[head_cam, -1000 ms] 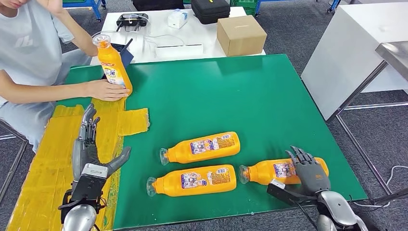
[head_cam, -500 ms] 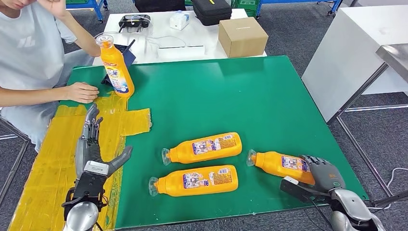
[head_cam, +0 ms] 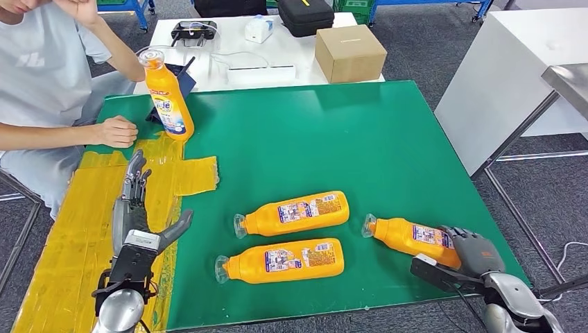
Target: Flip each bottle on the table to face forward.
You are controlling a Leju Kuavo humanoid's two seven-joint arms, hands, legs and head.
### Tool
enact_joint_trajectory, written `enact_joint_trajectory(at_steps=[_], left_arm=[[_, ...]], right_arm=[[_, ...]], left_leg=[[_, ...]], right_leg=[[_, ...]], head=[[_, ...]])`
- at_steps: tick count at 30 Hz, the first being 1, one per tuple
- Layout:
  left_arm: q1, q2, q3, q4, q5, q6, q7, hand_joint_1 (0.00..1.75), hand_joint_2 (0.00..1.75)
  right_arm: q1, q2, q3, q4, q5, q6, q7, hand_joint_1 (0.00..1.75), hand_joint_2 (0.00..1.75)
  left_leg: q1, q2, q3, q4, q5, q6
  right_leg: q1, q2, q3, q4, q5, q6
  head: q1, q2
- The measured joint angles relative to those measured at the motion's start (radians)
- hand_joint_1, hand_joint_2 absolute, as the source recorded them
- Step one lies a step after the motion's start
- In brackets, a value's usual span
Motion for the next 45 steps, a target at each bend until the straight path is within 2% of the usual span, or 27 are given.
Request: enact_joint_trajectory(at_steps=[4, 9, 13, 17, 21, 26, 32, 37, 41, 45], left_arm=[[0.0, 0.0, 0.0, 0.0, 0.004, 0.003, 0.0, 0.0, 1.75], [0.003, 0.0, 0.0, -0.002, -0.003, -0.001, 0.009, 0.0, 1.75], [0.009, -0.003, 0.0, -0.01, -0.015, -0.014, 0.017, 0.0, 1.75], [0.009, -0.005, -0.001, -0.011, -0.021, -0.026, 0.022, 0.0, 1.75], [0.009, -0.005, -0.01, -0.011, 0.043, -0.1, 0.028, 0.0, 1.75], [0.001, 0.0, -0.018, -0.011, 0.151, -0.213, 0.05, 0.0, 1.75], [-0.035, 0.017, -0.032, 0.007, 0.209, -0.316, 0.072, 0.0, 1.75], [-0.085, 0.026, -0.064, 0.036, 0.241, -0.363, 0.075, 0.0, 1.75], [-0.124, 0.031, -0.092, 0.059, 0.262, -0.386, 0.076, 0.0, 1.75], [-0.163, 0.031, -0.12, 0.083, 0.273, -0.393, 0.079, 0.0, 1.75]], right_arm=[[0.001, 0.002, 0.001, 0.001, 0.017, -0.033, 0.002, 1.75, 1.75], [0.0, 0.039, -0.002, 0.002, 0.106, -0.177, -0.012, 1.75, 1.75], [0.006, 0.115, -0.029, -0.017, 0.137, -0.337, -0.093, 1.75, 1.75], [0.007, 0.223, -0.08, -0.069, 0.055, -0.482, -0.199, 1.75, 1.75], [0.0, 0.313, -0.129, -0.122, -0.052, -0.547, -0.264, 1.75, 1.75], [-0.013, 0.386, -0.152, -0.169, -0.12, -0.597, -0.316, 1.75, 1.75], [-0.052, 0.461, -0.13, -0.241, -0.314, -0.585, -0.395, 1.75, 1.75], [-0.118, 0.503, -0.083, -0.252, -0.517, -0.481, -0.432, 1.75, 1.75], [-0.172, 0.534, -0.046, -0.241, -0.682, -0.338, -0.452, 1.75, 1.75], [-0.227, 0.563, -0.006, -0.197, -0.718, -0.288, -0.452, 1.75, 1.75]], left_leg=[[0.0, 0.0, 0.0, 0.0, 0.0, 0.0], [0.0, 0.003, -0.001, 0.0, 0.0, 0.0], [0.0, 0.005, -0.002, 0.0, 0.001, 0.0], [0.0, 0.004, -0.003, 0.0, 0.002, -0.001], [0.001, 0.004, -0.006, 0.0, 0.002, -0.002], [0.001, 0.004, -0.008, 0.0, 0.002, -0.002], [0.001, 0.004, -0.009, 0.0, 0.003, -0.001], [0.001, 0.004, -0.01, 0.0, 0.003, -0.001], [0.001, 0.004, -0.011, 0.0, 0.004, -0.001], [0.001, 0.004, -0.011, 0.0, 0.005, -0.002]], right_leg=[[0.0, 0.0, 0.001, 0.0, 0.0, 0.0], [0.0, 0.001, 0.008, 0.0, 0.003, 0.001], [0.0, 0.002, 0.008, 0.001, 0.004, 0.002], [0.001, 0.002, 0.006, 0.002, 0.003, 0.002], [0.002, 0.001, 0.004, 0.002, 0.003, 0.001], [0.001, 0.001, 0.002, 0.002, 0.003, 0.001], [0.001, 0.001, 0.001, 0.002, 0.003, 0.001], [0.001, 0.001, 0.0, 0.003, 0.003, 0.001], [0.001, 0.001, -0.001, 0.003, 0.004, 0.0], [0.001, 0.001, -0.002, 0.003, 0.005, -0.001]], head=[[0.0, 0.0], [0.0, 0.0], [0.0, 0.0], [-0.001, 0.0], [-0.001, 0.0], [0.0, 0.0], [0.0, 0.0], [0.0, 0.0], [0.0, 0.0], [0.0, 0.0]])
